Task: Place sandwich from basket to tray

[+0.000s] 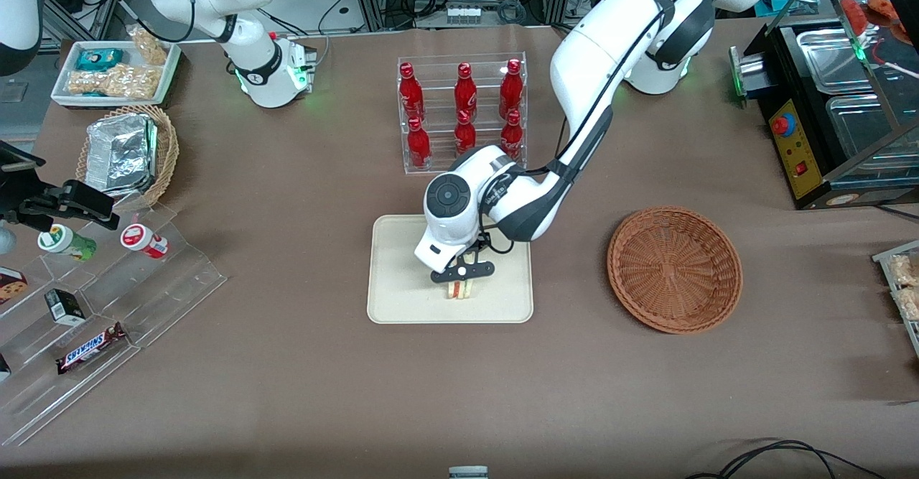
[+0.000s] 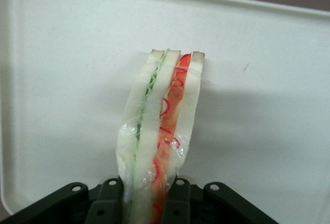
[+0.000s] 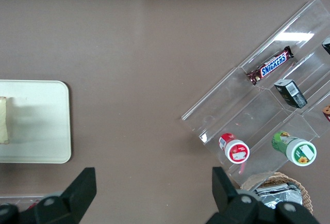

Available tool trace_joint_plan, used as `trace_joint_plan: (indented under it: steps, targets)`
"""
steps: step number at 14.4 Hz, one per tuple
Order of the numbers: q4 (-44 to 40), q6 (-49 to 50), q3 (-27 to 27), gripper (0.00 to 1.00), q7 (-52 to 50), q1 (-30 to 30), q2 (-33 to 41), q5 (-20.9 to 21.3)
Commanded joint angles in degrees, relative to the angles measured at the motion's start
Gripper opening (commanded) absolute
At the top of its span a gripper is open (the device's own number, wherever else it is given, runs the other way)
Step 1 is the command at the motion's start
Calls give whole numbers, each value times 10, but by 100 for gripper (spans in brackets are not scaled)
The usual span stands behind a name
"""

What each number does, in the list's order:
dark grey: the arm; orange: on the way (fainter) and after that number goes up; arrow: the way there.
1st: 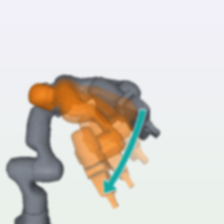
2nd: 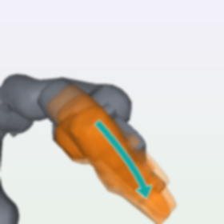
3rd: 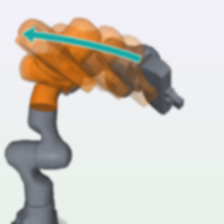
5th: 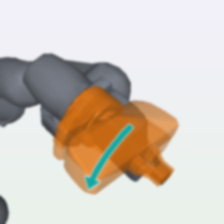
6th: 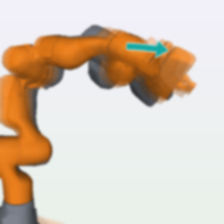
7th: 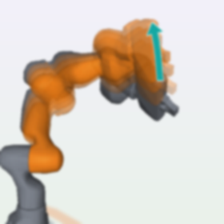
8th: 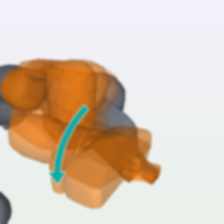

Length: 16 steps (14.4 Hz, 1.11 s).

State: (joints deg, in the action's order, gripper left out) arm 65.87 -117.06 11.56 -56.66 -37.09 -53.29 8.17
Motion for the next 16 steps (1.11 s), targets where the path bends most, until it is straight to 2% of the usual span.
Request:
trace_joint_plan:
  steps: [1,4,6,10,12,14,16]
  targets:
    - [-23,-8,-9,100,-40,-4,-5,11]
    - [-24,27,-47,100,-42,-1,22,10]
    - [-23,45,-51,100,-42,3,59,6]
    - [-13,125,-47,100,-30,68,132,-3]
    - [6,142,-47,100,14,93,164,-10]
    - [24,200,-47,100,85,147,210,-55]
    - [70,248,-49,100,147,189,265,-82]
